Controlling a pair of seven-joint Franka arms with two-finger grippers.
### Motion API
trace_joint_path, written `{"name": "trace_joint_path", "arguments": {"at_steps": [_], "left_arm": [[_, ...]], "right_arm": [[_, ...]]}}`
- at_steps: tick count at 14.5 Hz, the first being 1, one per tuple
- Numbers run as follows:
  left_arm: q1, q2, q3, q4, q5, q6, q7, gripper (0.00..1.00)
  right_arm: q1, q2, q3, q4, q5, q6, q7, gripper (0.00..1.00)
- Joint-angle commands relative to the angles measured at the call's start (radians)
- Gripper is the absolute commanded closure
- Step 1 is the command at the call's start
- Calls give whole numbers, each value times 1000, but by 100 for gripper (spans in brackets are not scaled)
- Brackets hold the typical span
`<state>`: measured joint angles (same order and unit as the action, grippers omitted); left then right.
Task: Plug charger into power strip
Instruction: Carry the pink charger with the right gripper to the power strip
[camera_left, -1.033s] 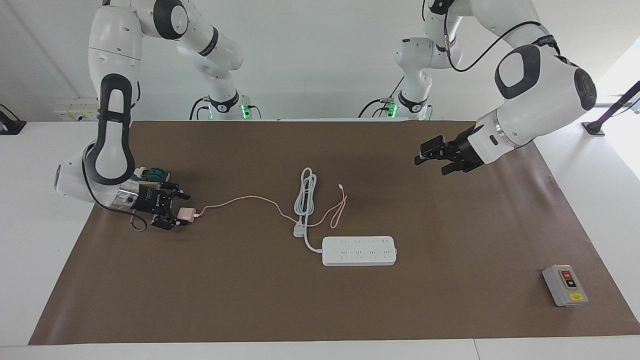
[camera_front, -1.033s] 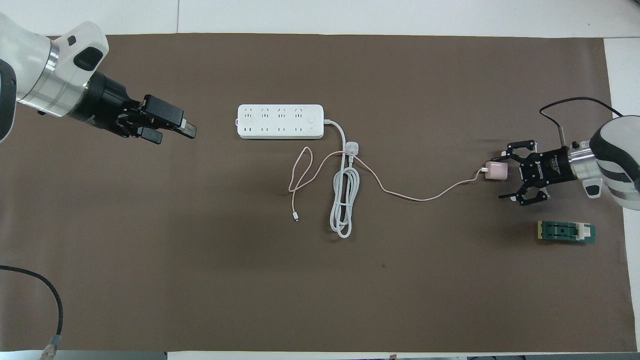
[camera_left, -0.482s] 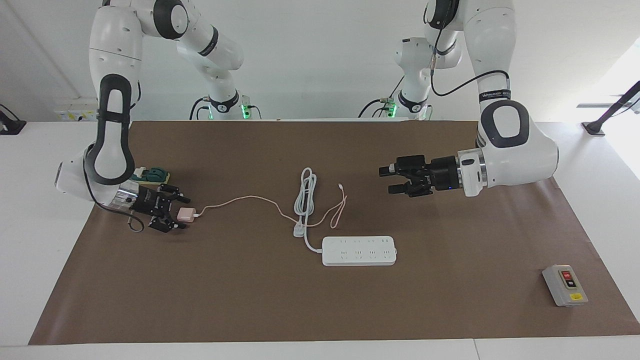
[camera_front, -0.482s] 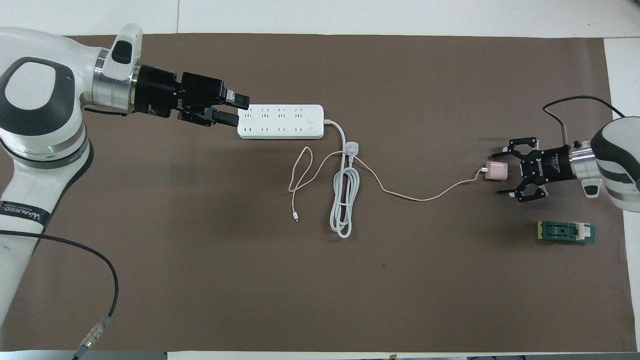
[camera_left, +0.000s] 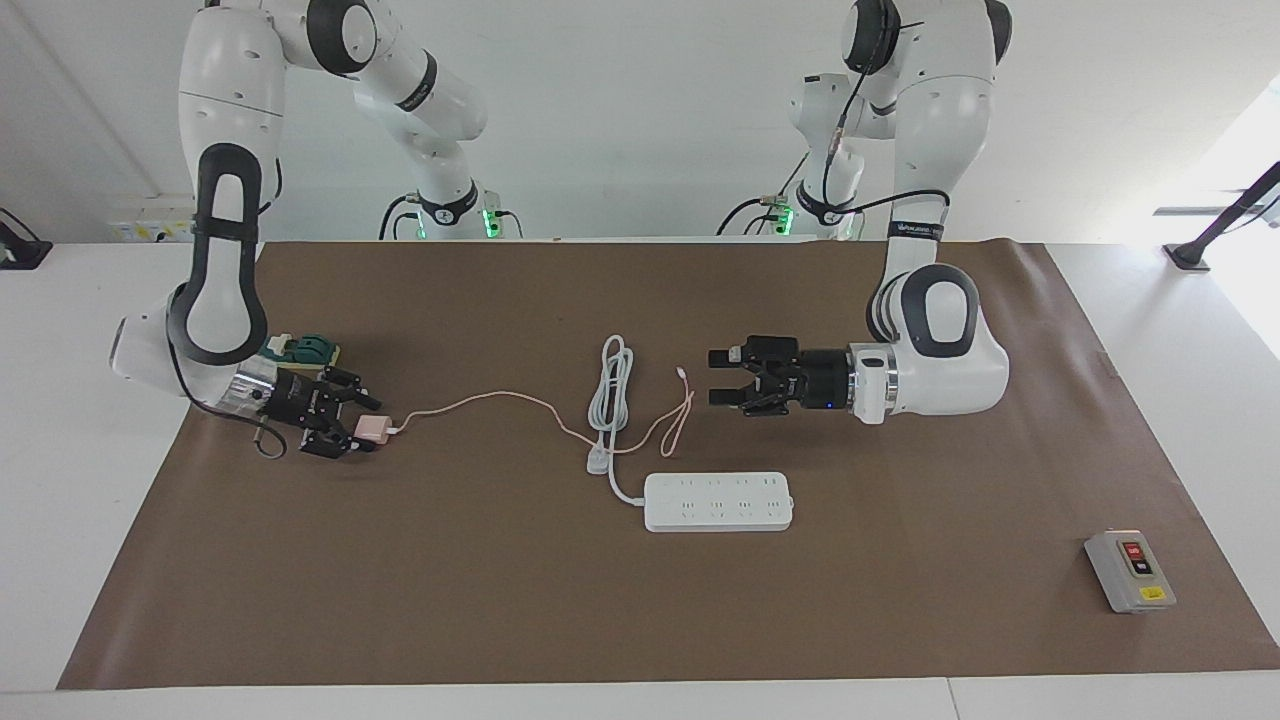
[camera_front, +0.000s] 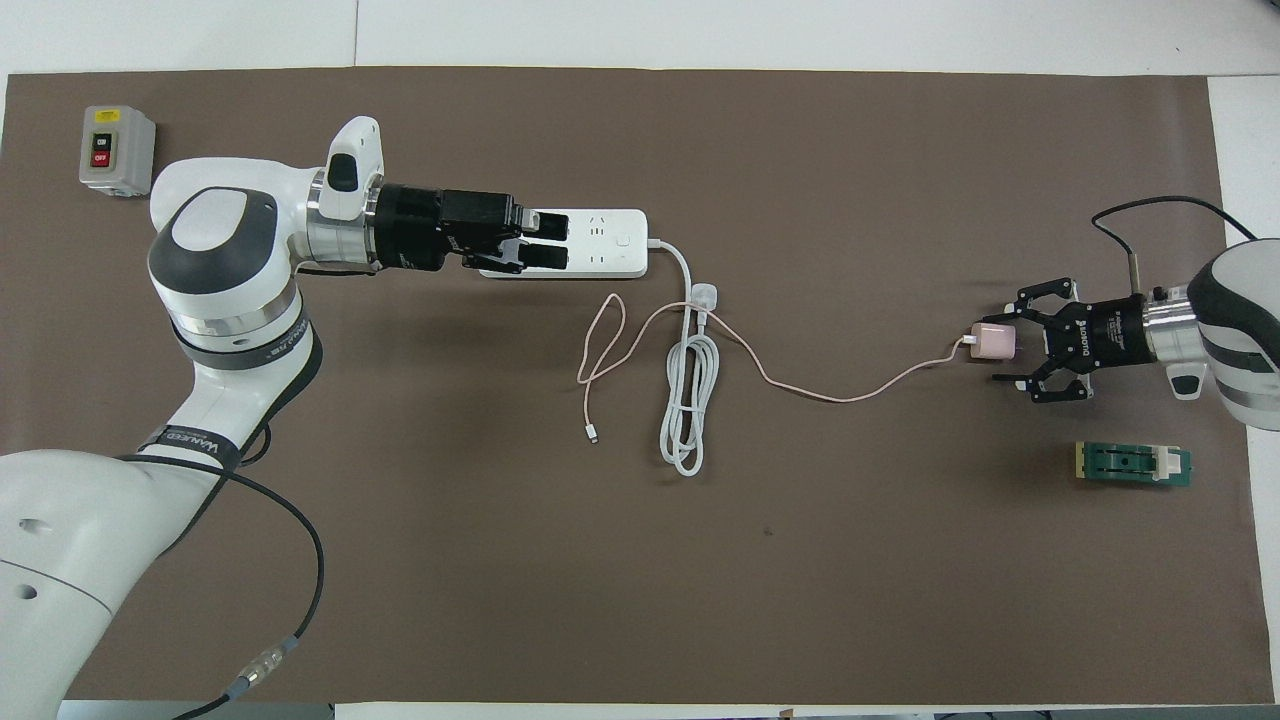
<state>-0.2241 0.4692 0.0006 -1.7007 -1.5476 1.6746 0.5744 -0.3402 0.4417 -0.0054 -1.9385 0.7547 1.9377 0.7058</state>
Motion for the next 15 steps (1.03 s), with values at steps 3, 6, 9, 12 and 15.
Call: {"name": "trace_joint_path", "arguments": {"at_steps": [3, 6, 9, 12, 15], "left_arm": [[-38, -1, 12, -96, -126, 20, 47, 0], [-61, 8, 12, -105, -176, 20, 47, 0], [-95, 34, 15, -105, -232, 25, 79, 0], [-109, 48, 15, -100, -246, 40, 81, 0], [-115, 52, 16, -100, -253, 45, 91, 0]], "right_arm": [[-13, -9, 10, -42, 20, 32, -40, 99], [-10, -11, 12, -19, 34, 1, -26, 100], [32, -20, 25, 76, 32, -63, 84, 100], [154, -72, 25, 141, 32, -75, 231, 100], [292, -112, 24, 196, 37, -46, 393, 100]]}}
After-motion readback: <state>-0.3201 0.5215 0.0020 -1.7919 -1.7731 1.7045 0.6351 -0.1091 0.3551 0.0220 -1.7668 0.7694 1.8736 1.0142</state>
